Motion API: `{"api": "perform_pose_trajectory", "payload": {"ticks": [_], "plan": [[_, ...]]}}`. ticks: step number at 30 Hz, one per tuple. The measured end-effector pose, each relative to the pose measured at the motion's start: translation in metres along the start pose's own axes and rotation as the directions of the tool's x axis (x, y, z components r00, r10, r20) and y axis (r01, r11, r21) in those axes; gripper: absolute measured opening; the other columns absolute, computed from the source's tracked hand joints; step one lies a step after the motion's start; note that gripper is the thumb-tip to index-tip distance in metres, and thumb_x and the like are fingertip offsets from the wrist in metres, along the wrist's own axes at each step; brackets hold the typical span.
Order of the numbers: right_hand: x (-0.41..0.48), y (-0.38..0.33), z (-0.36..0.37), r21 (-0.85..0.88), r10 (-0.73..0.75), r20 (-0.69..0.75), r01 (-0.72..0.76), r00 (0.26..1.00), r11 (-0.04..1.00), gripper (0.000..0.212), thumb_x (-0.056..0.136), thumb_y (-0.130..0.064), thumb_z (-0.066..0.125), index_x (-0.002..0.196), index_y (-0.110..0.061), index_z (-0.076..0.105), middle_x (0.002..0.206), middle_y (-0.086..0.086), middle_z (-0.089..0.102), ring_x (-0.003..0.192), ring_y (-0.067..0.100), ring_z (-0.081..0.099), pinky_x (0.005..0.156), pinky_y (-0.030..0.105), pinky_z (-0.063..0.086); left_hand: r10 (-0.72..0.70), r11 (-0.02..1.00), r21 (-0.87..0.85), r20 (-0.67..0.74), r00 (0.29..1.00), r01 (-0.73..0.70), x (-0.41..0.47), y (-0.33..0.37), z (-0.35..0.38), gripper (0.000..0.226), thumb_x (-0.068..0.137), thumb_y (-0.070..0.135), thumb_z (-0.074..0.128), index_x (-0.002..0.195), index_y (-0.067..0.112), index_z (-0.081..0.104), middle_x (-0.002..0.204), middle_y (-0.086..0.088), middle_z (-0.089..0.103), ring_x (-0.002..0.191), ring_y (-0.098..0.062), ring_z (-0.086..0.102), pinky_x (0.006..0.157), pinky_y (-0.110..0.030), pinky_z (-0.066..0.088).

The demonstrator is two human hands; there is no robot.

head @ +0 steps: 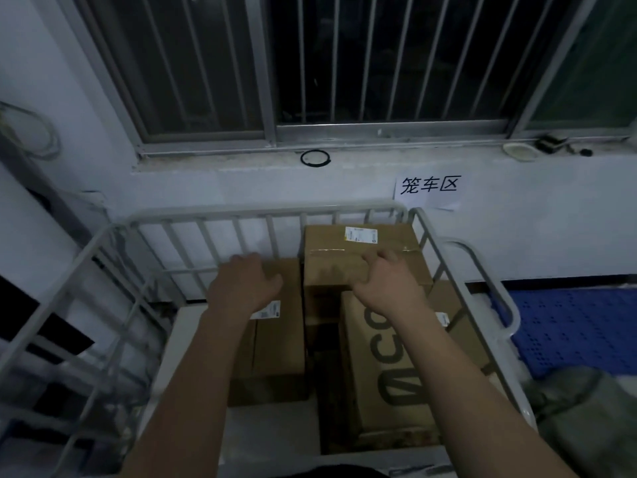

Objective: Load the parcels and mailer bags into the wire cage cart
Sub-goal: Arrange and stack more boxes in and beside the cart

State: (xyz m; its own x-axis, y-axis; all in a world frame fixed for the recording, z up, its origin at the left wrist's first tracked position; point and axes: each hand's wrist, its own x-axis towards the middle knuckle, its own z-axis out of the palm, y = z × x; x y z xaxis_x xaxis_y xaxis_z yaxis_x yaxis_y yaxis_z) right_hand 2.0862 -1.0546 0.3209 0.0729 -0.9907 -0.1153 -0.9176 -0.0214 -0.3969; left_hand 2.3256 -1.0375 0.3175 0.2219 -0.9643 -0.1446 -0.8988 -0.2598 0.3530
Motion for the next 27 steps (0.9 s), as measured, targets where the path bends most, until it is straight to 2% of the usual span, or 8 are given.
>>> {"api": "perform_pose_trajectory", "payload": {"ticks": [5, 8, 10, 13, 17, 20, 23, 27], "plan": [[-0.022, 0.005, -0.005, -0.005, 0.026, -0.083, -0.026, 0.996, 1.000, 0.066, 0.092, -0.057, 0.050, 0.148, -0.024, 0.043, 0.152, 0.005, 0.038, 0.135, 0.031, 0.041, 0.108, 0.048, 0.041, 0.033, 0.995, -0.098, 0.009, 0.999, -0.032, -0.012, -0.001, 0.001, 0.040, 0.093, 0.052, 0.048, 0.095, 0.014, 0.060, 0.096, -0.005, 0.064, 0.086, -0.018, 0.059, 0.074, -0.030, 0.049], [-0.029, 0.007, -0.009, -0.035, 0.043, -0.092, -0.046, 0.995, 0.998, 0.070, 0.090, -0.060, 0.051, 0.149, -0.026, 0.041, 0.155, 0.005, 0.036, 0.139, 0.028, 0.037, 0.108, 0.050, 0.041, 0.070, 0.989, -0.130, 0.013, 0.997, -0.068, -0.017, 0.003, 0.001, 0.046, 0.098, 0.051, 0.046, 0.119, 0.011, 0.057, 0.120, -0.008, 0.061, 0.104, -0.021, 0.057, 0.082, -0.030, 0.045], [-0.034, 0.006, -0.010, -0.056, 0.059, -0.086, -0.064, 0.995, 0.996, 0.070, 0.090, -0.060, 0.051, 0.150, -0.026, 0.040, 0.155, 0.005, 0.035, 0.139, 0.029, 0.037, 0.108, 0.050, 0.042, 0.082, 0.985, -0.152, 0.019, 0.996, -0.078, -0.020, 0.006, -0.003, 0.051, 0.100, 0.049, 0.047, 0.132, 0.010, 0.052, 0.129, -0.010, 0.056, 0.104, -0.018, 0.053, 0.076, -0.027, 0.038], [-0.040, 0.006, -0.005, -0.049, 0.061, -0.093, -0.066, 0.994, 0.997, 0.066, 0.089, -0.056, 0.052, 0.147, -0.027, 0.043, 0.151, 0.005, 0.041, 0.132, 0.030, 0.046, 0.103, 0.048, 0.047, 0.104, 0.975, -0.198, 0.014, 0.994, -0.099, -0.023, 0.009, -0.005, 0.046, 0.100, 0.043, 0.050, 0.130, 0.008, 0.053, 0.115, -0.008, 0.056, 0.091, -0.013, 0.045, 0.063, -0.025, 0.033], [-0.046, 0.012, -0.002, -0.003, 0.086, -0.112, -0.087, 0.990, 0.996, 0.064, 0.090, -0.053, 0.053, 0.147, -0.026, 0.045, 0.148, 0.005, 0.045, 0.128, 0.028, 0.049, 0.100, 0.048, 0.049, 0.135, 0.972, -0.199, 0.049, 0.990, -0.123, -0.027, 0.011, -0.008, 0.049, 0.100, 0.042, 0.052, 0.136, 0.009, 0.050, 0.118, -0.006, 0.057, 0.114, -0.026, 0.054, 0.071, -0.027, 0.036], [-0.048, 0.020, -0.004, -0.006, 0.123, -0.124, -0.125, 0.985, 0.992, 0.063, 0.092, -0.050, 0.054, 0.150, -0.025, 0.042, 0.151, 0.006, 0.041, 0.132, 0.029, 0.046, 0.103, 0.049, 0.047, 0.149, 0.972, -0.191, 0.038, 0.988, -0.140, -0.031, 0.016, -0.006, 0.049, 0.100, 0.041, 0.052, 0.139, 0.011, 0.047, 0.132, -0.012, 0.052, 0.113, -0.025, 0.053, 0.077, -0.027, 0.035], [-0.048, 0.028, -0.005, 0.018, 0.120, -0.148, -0.118, 0.982, 0.993, 0.061, 0.093, -0.047, 0.055, 0.148, -0.023, 0.045, 0.149, 0.006, 0.045, 0.129, 0.028, 0.049, 0.101, 0.047, 0.049, 0.138, 0.953, -0.280, 0.047, 0.989, -0.120, -0.037, 0.027, 0.000, 0.055, 0.102, 0.045, 0.047, 0.145, 0.011, 0.040, 0.122, -0.004, 0.055, 0.103, -0.015, 0.049, 0.075, -0.025, 0.036], [-0.044, 0.039, -0.013, 0.038, 0.070, -0.229, -0.063, 0.971, 0.997, 0.050, 0.093, -0.036, 0.058, 0.140, -0.018, 0.055, 0.128, 0.007, 0.061, 0.108, 0.026, 0.062, 0.087, 0.041, 0.055, 0.119, 0.954, -0.283, 0.043, 0.992, -0.102, -0.036, 0.041, 0.007, 0.061, 0.101, 0.049, 0.046, 0.150, 0.012, 0.036, 0.149, -0.010, 0.045, 0.133, -0.025, 0.045, 0.102, -0.035, 0.038]]}}
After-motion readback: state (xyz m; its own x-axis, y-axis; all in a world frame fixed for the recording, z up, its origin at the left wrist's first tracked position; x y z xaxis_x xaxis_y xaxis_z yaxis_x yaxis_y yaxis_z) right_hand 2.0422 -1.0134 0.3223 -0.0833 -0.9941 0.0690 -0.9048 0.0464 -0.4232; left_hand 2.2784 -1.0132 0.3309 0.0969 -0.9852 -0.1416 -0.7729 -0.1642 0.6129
